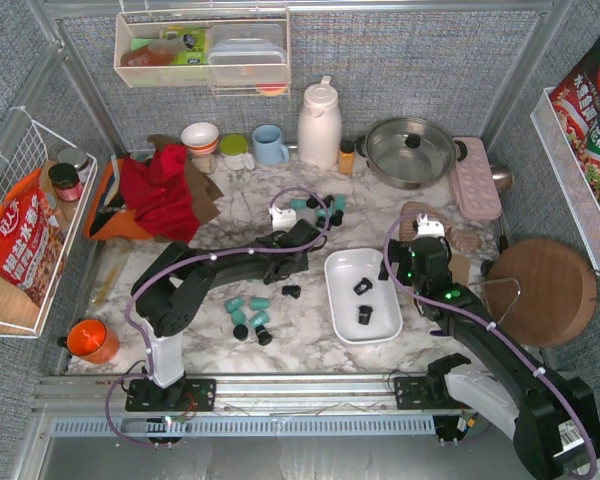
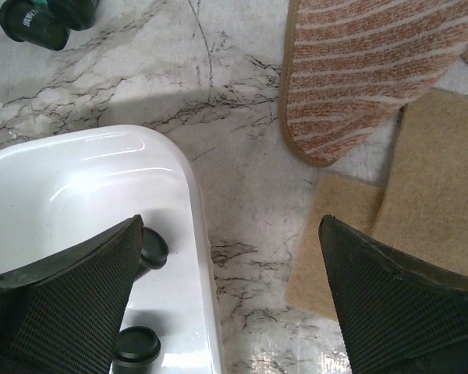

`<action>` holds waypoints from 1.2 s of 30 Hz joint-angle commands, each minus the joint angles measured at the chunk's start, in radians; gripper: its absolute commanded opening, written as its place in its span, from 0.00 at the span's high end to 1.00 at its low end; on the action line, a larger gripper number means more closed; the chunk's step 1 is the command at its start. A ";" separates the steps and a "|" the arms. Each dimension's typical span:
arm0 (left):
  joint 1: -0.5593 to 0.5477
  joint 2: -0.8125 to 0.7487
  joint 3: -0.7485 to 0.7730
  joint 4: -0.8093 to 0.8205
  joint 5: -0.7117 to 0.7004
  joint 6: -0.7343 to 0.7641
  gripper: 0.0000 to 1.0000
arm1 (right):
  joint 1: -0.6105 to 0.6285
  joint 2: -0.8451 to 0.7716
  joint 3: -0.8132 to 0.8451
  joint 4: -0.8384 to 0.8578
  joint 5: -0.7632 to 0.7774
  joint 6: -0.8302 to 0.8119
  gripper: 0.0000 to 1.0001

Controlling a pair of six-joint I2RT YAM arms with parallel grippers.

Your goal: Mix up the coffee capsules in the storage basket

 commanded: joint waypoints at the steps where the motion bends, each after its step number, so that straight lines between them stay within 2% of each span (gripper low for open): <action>1: 0.003 -0.003 0.004 0.000 0.000 -0.004 0.44 | -0.001 0.006 0.015 0.006 -0.001 0.006 0.01; 9: 0.004 -0.072 -0.028 0.054 -0.021 0.040 0.50 | -0.002 -0.004 0.017 -0.004 -0.008 0.003 0.01; 13: 0.002 -0.154 -0.013 0.078 0.007 0.073 0.50 | -0.001 -0.011 0.017 -0.009 -0.001 0.000 0.01; 19: 0.001 -0.301 -0.067 0.327 0.265 0.187 0.49 | -0.001 -0.012 0.017 -0.007 -0.001 -0.003 0.01; 21: 0.001 -0.321 -0.099 0.430 0.375 0.237 0.48 | -0.001 -0.014 0.017 -0.007 -0.001 -0.007 0.01; 24: -0.010 -0.313 -0.103 0.482 0.484 0.265 0.48 | -0.001 -0.023 0.014 -0.003 0.002 -0.013 0.01; 31: -0.092 -0.215 -0.006 0.353 0.566 0.384 0.48 | -0.001 -0.020 0.005 0.006 0.013 -0.013 0.01; 34: -0.132 -0.156 0.069 0.239 0.561 0.442 0.48 | -0.002 -0.016 0.005 0.007 0.021 -0.013 0.01; 36: -0.170 -0.106 0.113 0.166 0.502 0.471 0.48 | -0.001 -0.015 0.005 0.006 0.030 -0.014 0.01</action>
